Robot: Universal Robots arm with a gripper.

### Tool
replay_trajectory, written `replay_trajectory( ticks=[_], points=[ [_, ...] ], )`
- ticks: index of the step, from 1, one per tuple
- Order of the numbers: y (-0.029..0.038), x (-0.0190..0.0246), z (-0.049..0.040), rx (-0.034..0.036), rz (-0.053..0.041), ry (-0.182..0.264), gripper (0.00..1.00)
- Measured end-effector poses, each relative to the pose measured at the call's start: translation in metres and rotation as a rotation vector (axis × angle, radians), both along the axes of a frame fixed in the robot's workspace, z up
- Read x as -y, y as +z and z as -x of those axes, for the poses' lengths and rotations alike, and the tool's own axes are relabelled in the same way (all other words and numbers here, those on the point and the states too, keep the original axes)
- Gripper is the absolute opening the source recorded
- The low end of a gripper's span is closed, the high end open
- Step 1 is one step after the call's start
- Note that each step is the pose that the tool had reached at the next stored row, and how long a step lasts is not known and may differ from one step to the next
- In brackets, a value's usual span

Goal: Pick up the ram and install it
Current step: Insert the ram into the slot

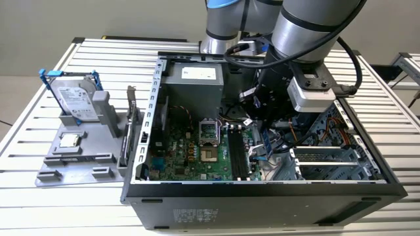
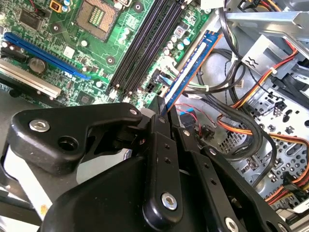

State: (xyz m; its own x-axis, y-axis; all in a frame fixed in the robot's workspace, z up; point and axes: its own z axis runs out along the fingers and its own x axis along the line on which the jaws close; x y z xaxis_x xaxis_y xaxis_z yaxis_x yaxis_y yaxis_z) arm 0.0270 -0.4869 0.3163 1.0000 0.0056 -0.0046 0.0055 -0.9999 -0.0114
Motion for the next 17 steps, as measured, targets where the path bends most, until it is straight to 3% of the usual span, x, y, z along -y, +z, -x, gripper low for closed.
replay_trajectory(
  ticks=[17],
  points=[
    [-0.0063,-0.0004,0.0,0.0,0.0,0.0,0.0]
  ],
)
